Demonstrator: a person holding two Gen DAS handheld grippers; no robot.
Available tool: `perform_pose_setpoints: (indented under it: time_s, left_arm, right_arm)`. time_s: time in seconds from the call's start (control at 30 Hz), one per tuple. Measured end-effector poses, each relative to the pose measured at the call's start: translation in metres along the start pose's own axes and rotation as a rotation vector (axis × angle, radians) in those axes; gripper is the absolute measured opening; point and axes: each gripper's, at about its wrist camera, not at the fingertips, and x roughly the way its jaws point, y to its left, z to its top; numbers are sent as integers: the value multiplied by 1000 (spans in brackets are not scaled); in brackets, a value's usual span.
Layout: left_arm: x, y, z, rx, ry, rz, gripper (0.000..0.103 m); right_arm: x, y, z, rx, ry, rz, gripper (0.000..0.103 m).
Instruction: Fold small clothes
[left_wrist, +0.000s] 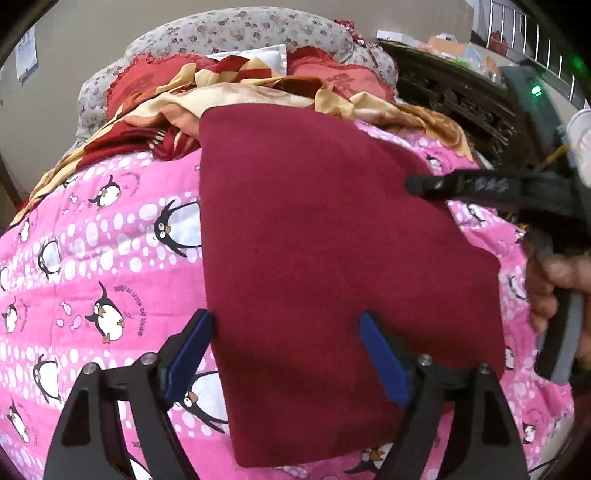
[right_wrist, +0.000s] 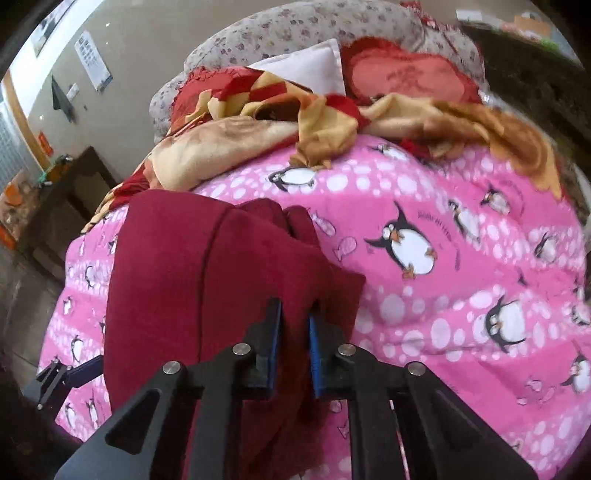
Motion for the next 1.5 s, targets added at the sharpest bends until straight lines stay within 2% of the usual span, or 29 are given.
perform_pose_setpoints:
  time_s: [0.07, 0.13, 0.27, 0.4, 0.5, 0.53, 0.57, 0.6, 0.67, 0.8, 1.07, 1.27, 1.37, 1.43, 1.47, 1.5]
  left_arm:
    - [1, 3, 2, -17, 13, -2, 86]
    - [2, 7, 4, -48, 21, -11, 86]
    - [3, 8, 2, -67, 15, -9, 87]
    - [3, 8, 3, -63, 14, -11, 87]
    - [2, 9, 2, -66, 12, -16, 87]
    - [3, 9, 2, -62, 12, -18, 87]
    - [3, 8, 2, -55, 15, -21, 87]
    - [3, 7, 2, -46, 17, -18, 88]
    - [2, 6, 0, -37, 8, -13, 87]
    - [-4, 9, 1, -50, 0, -18, 87]
    - [-22, 14, 0, -58, -33, -17, 87]
    - [-26, 20, -1, -80, -38, -27, 87]
    - [-27, 27, -1, -105, -36, -56, 87]
    - [-28, 35, -1, -128, -48, -87, 88]
    - [-27, 42, 1, -150, -52, -109, 89]
    - [-26, 46, 2, -163, -50, -122, 93]
  right_arm:
    - [-13, -5, 3, 27, -9, 30, 36]
    - [-33, -4, 3, 32, -38, 23, 37]
    - [-68, 26, -10, -78, -80, 97, 37]
    - [-74, 52, -31, -151, -68, 132, 37]
    - [-56, 59, -47, -186, -13, 85, 37]
    - [-47, 59, -52, -206, 8, 51, 37]
    - [-31, 56, -60, -237, 36, -22, 37]
    - [-25, 53, -63, -237, 48, -41, 37]
    - [-25, 47, -67, -194, 31, -25, 37]
    - [-38, 54, -64, -186, 32, -44, 37]
    - [-72, 70, -61, -169, -28, -43, 39]
    - [-64, 70, -67, -147, -3, -33, 42]
    - [-53, 65, -72, -137, 29, -61, 43]
    - [-56, 56, -72, -91, 13, -29, 47]
    - [-58, 49, -71, -54, -4, -17, 58]
    - [-59, 43, -69, -28, -18, -27, 74]
